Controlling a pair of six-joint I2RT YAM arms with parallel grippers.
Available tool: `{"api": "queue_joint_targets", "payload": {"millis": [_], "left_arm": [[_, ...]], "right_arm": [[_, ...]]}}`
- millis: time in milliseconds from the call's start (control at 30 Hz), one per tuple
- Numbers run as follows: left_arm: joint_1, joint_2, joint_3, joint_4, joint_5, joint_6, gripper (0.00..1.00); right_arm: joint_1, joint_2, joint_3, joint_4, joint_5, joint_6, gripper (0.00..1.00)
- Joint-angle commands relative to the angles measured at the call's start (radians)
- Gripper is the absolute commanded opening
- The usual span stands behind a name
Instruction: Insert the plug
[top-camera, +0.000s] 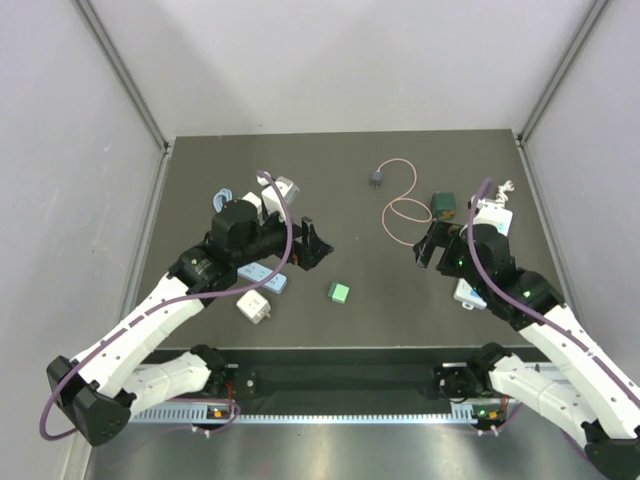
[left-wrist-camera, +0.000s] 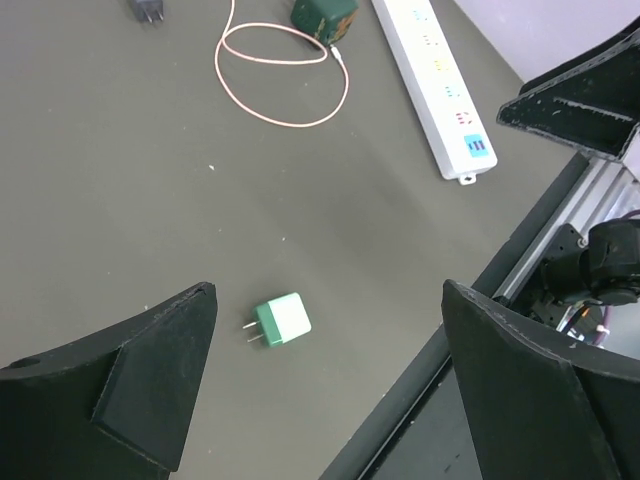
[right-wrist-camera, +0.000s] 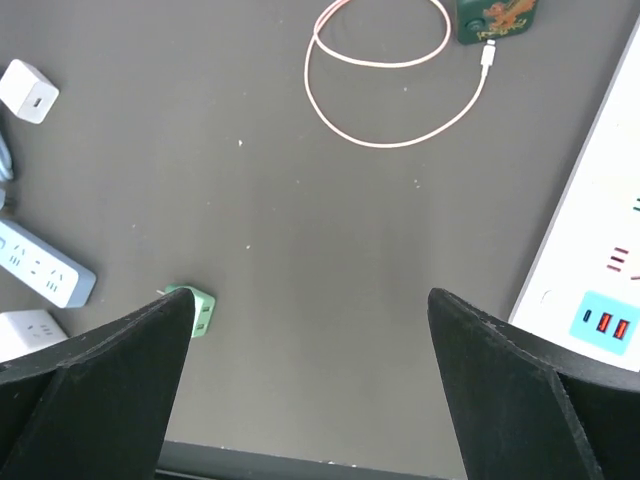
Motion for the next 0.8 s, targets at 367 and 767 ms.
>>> {"api": "queue_joint_targets", "payload": {"millis": [367, 767], "left_arm": [[0.001, -0.044, -0.028, -0.01, -0.086, 0.082, 0.98], [0.0, -0.044, -0.054, -0.016, -0.072, 0.102, 0.98]], "right_arm": [[-0.097, 0.377, 0.179, 0.167, 0.291, -0.251, 1.0], [-0.292, 0.874, 0.382, 0.328, 0.11, -0.477, 0.96]]}}
